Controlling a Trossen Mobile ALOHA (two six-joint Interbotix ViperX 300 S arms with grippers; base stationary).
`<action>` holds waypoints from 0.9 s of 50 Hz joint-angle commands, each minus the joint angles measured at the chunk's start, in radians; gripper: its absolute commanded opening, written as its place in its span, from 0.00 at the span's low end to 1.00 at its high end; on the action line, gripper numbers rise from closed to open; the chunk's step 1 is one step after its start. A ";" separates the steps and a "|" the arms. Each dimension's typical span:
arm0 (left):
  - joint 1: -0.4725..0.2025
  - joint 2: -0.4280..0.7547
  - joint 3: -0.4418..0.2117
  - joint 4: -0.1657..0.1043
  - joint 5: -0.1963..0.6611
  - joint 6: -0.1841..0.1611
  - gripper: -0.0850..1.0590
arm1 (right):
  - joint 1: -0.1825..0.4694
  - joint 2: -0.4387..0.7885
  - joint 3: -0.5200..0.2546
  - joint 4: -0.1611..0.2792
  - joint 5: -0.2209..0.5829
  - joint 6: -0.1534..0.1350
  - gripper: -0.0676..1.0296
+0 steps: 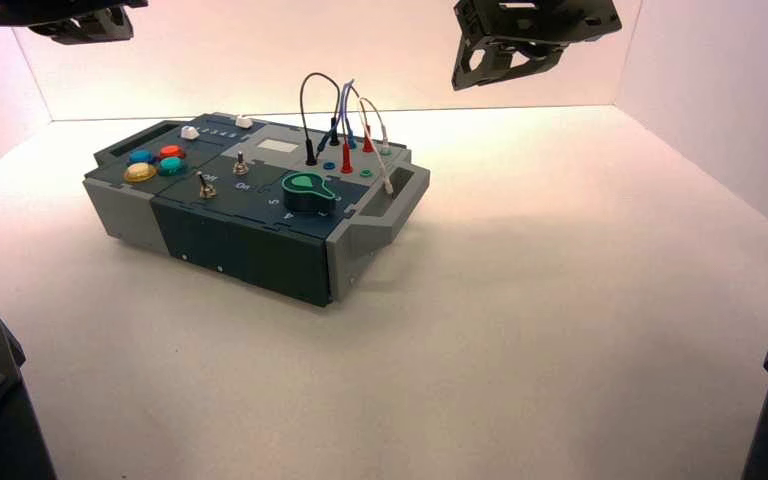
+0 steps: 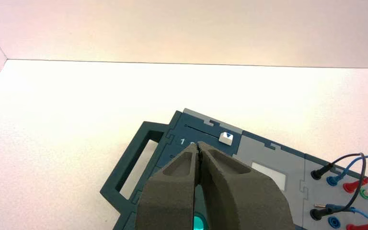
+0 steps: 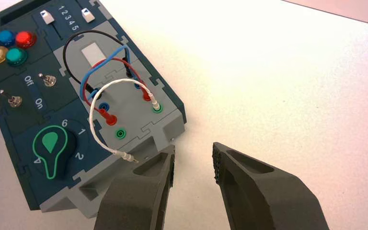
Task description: Move the top slider to position 1.
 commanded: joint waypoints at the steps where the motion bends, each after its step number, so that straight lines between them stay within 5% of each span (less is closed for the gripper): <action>1: 0.008 -0.011 -0.009 0.003 -0.011 0.005 0.05 | 0.003 -0.015 -0.011 0.002 -0.005 0.002 0.46; 30: -0.011 -0.026 -0.023 0.015 0.021 0.015 0.05 | 0.003 0.005 -0.015 0.003 -0.006 0.002 0.46; 45: -0.037 0.020 -0.086 0.015 0.084 0.066 0.05 | 0.003 0.026 -0.025 0.003 -0.006 0.002 0.46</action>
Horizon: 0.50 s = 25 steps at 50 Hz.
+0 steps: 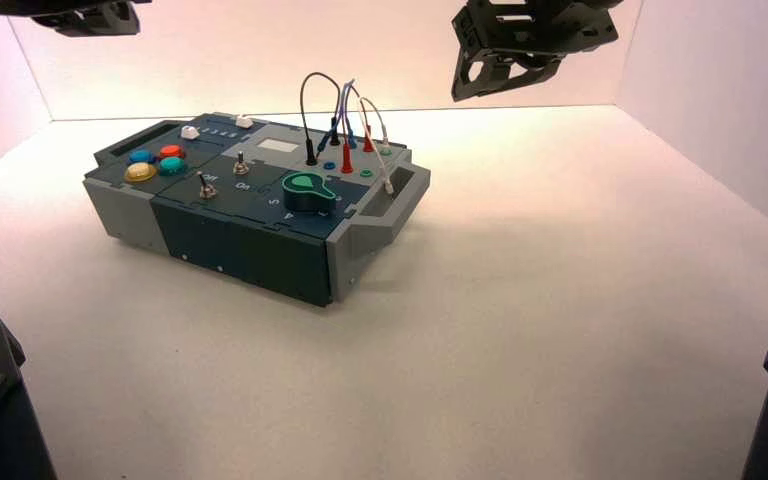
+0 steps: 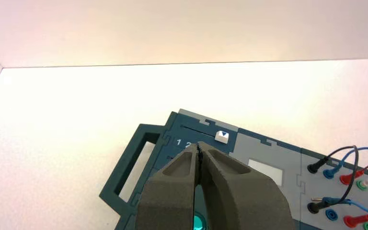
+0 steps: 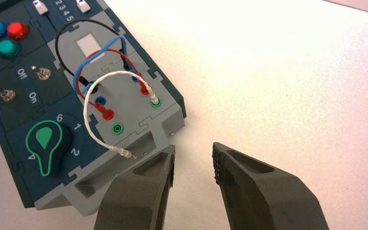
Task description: Move the top slider to position 1.
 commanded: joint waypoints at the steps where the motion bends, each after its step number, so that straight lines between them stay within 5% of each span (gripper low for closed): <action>1: -0.018 0.031 -0.063 0.003 0.029 0.021 0.05 | 0.002 -0.003 -0.025 0.003 -0.006 0.000 0.46; 25: -0.089 0.250 -0.201 0.003 0.080 0.054 0.05 | 0.002 0.000 -0.026 0.003 -0.006 0.000 0.46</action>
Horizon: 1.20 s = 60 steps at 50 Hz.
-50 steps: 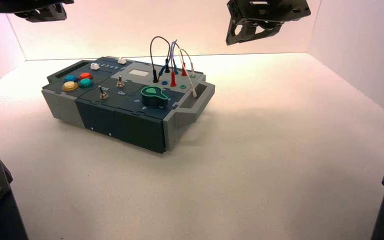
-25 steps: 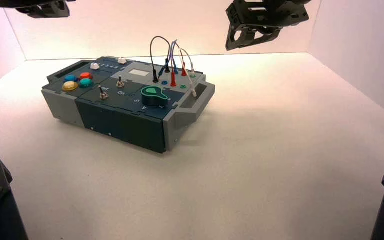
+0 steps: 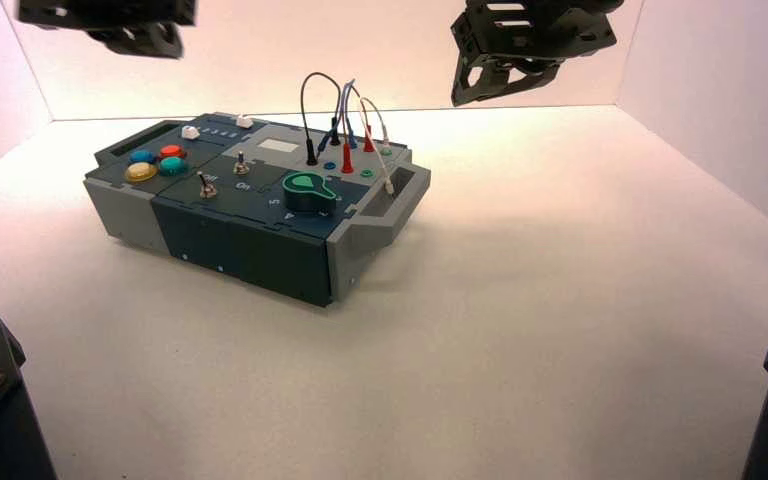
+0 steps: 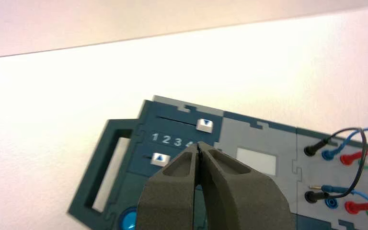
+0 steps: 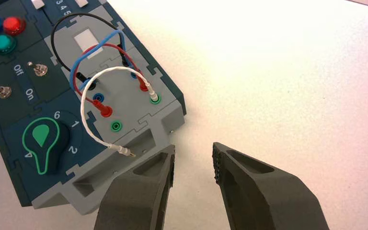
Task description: Move the top slider to position 1.
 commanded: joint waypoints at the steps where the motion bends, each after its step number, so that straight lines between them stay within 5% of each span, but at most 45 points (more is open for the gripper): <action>1: -0.020 0.044 -0.069 0.003 0.005 0.009 0.05 | 0.002 -0.009 -0.026 0.002 -0.005 0.002 0.45; 43: -0.055 0.314 -0.247 0.000 -0.005 0.005 0.05 | 0.002 0.029 -0.035 -0.002 -0.005 0.002 0.44; 60: -0.066 0.339 -0.247 -0.003 -0.003 -0.003 0.05 | 0.000 0.031 -0.035 -0.002 -0.006 0.002 0.44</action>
